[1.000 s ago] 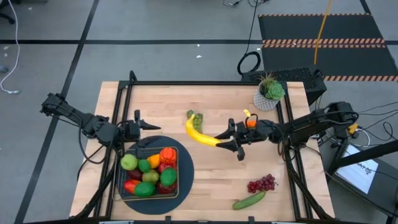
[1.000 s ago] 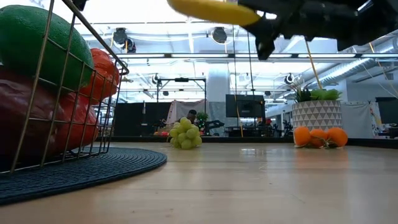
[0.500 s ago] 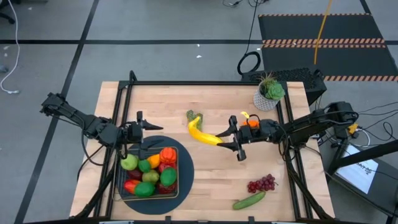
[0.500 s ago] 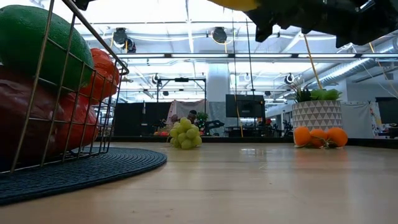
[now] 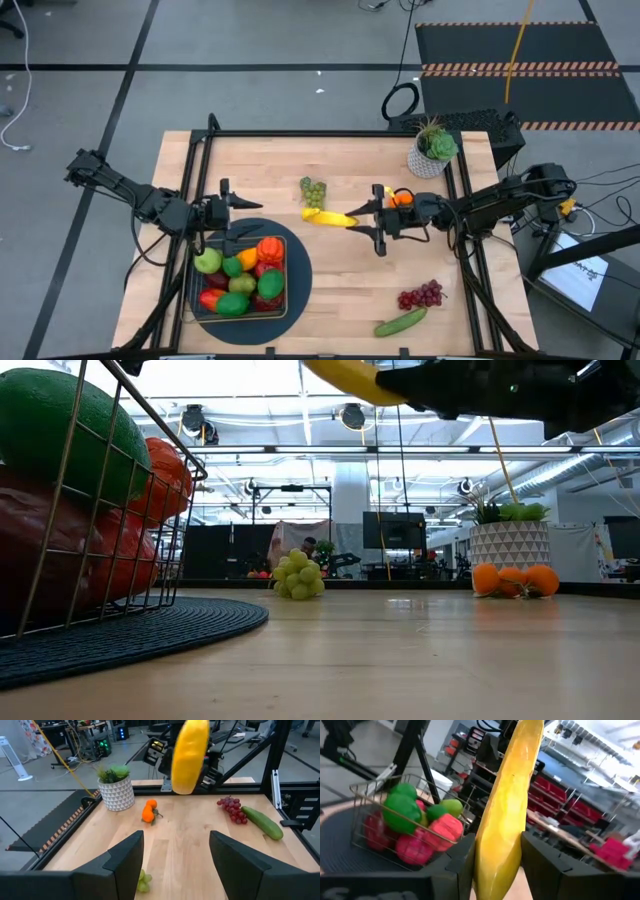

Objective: Build produce basket
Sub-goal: Put the banana into the gold wire basket

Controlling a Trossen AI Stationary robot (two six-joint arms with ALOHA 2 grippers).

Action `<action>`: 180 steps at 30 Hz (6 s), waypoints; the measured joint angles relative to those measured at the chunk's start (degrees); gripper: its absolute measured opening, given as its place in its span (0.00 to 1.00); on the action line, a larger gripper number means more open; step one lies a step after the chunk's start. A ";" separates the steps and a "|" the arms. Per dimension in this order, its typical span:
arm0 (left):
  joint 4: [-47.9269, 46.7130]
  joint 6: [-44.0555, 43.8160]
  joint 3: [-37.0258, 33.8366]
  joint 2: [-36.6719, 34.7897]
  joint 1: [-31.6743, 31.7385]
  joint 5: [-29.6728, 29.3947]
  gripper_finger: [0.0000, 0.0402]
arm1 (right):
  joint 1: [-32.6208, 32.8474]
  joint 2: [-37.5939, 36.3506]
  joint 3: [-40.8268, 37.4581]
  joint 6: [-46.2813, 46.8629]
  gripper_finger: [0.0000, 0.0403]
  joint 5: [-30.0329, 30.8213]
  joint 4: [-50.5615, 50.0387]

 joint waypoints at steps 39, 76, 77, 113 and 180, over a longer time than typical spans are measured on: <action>9.52 4.56 0.00 5.81 0.11 0.44 0.57 | 0.00 0.00 0.00 50.89 0.33 -0.15 -0.29; 35.99 4.53 0.00 23.87 6.39 2.37 0.85 | 2.39 0.02 0.05 37.40 0.33 -0.32 3.84; 36.33 4.53 0.00 24.27 6.65 2.64 0.85 | 2.39 0.02 0.05 37.40 0.33 -0.32 3.84; 53.03 0.22 0.33 31.13 13.88 18.07 0.35 | 2.47 0.17 0.03 34.65 0.40 0.76 2.92; -35.35 -26.36 2.16 -5.50 7.00 58.81 0.43 | 7.24 -7.06 0.00 34.22 0.78 0.99 -4.59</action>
